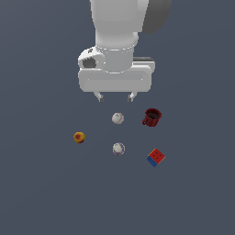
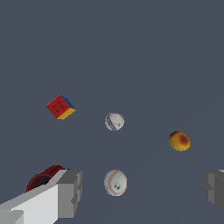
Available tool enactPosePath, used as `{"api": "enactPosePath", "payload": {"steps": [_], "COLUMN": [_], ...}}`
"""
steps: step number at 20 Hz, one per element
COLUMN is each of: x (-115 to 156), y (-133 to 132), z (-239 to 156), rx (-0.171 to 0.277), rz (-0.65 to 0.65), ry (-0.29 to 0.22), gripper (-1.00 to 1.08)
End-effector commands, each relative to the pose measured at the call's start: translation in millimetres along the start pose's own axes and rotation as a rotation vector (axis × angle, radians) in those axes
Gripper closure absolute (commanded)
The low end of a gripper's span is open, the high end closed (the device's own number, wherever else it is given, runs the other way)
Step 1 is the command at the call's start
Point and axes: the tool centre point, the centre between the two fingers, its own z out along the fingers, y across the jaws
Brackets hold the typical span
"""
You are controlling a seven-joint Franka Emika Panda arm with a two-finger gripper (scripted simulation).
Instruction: Pick up a designated object from a clutter of objects.
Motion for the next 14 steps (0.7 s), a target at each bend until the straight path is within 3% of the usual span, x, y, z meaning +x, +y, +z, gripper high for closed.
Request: {"api": "enactPosePath", "payload": {"steps": [1, 14], "x": [0.0, -0.9], "y": [0.0, -3.4], "z": [0.0, 6.5], "rx": [0.000, 0.017], "rz": [0.000, 0.014], "ry": [0.000, -0.023], "gripper": [-0.92, -0.92]}}
